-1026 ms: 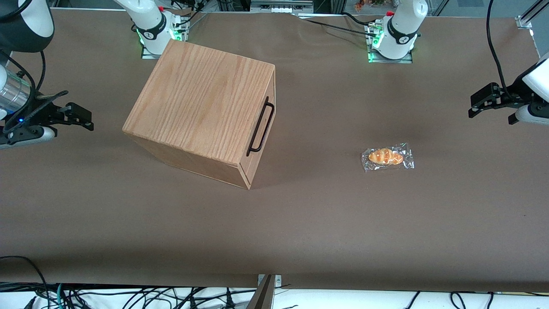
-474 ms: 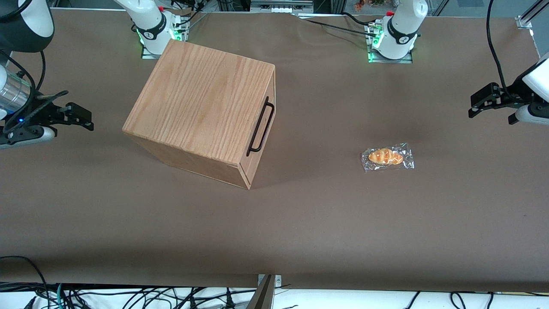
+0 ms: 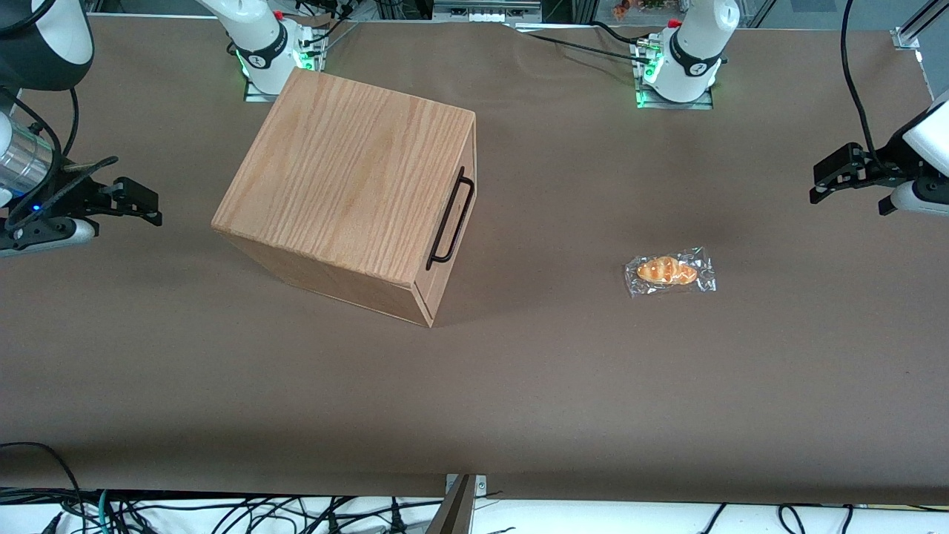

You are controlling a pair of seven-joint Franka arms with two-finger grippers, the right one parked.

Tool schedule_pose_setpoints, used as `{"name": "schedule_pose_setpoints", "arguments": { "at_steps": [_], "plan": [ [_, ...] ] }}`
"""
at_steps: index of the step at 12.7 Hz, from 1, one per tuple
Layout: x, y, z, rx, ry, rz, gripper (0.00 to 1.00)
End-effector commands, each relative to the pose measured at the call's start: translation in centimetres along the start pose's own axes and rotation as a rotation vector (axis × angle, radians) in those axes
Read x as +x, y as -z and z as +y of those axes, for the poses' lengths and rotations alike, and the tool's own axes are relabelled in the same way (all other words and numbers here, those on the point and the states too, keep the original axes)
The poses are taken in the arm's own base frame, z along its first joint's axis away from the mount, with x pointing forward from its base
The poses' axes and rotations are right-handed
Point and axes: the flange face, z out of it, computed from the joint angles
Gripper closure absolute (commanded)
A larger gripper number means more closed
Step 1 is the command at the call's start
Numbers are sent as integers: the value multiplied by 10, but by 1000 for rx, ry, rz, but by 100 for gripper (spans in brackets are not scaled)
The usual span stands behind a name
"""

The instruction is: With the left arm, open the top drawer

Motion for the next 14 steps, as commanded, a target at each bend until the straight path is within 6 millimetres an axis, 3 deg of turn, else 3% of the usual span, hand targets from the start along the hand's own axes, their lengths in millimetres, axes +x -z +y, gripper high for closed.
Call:
{"name": "schedule_pose_setpoints", "arguments": {
  "at_steps": [1, 14],
  "plan": [
    [-1, 0, -2, -17, -17, 8, 0],
    [3, -3, 4, -12, -29, 5, 0]
  ]
}}
